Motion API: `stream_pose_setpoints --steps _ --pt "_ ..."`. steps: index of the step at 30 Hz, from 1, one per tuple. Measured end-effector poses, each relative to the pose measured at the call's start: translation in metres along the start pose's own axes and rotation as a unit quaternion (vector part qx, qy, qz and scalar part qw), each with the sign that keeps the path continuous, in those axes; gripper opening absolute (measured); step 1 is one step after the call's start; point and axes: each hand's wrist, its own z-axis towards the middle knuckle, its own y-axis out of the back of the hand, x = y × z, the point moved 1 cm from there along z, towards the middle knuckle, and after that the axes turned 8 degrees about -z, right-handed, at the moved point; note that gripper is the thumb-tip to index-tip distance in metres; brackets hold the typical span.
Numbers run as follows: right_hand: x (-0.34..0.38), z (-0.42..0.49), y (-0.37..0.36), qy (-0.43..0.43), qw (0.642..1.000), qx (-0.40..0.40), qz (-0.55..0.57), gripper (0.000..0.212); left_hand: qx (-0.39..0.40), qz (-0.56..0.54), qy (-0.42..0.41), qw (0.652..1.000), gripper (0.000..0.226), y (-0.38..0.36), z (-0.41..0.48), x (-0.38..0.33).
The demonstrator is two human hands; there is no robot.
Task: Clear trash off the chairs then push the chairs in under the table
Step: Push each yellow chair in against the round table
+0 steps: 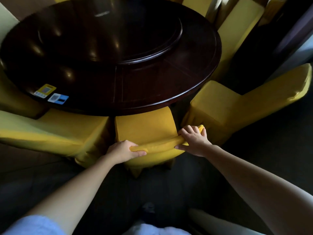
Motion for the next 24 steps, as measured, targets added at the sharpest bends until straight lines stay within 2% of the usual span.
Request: stream_pose_setpoints --steps 3,8,15,24 --pt "0.002 -0.003 -0.003 -0.002 1.0 -0.017 -0.008 0.066 0.002 0.016 0.012 1.0 0.11 -0.001 0.0 0.0" --pt "0.007 -0.008 -0.002 -0.019 0.999 -0.037 -0.003 0.063 0.025 0.02 0.014 0.999 0.099 0.003 -0.002 -0.006" --pt "0.01 -0.016 -0.004 -0.036 0.997 -0.06 0.012 0.06 0.027 0.044 -0.013 0.999 0.107 0.003 -0.001 -0.003" --pt "0.012 -0.023 -0.003 -0.041 0.995 -0.078 0.045 0.061 0.043 0.095 -0.013 0.994 0.101 0.004 0.004 -0.005"
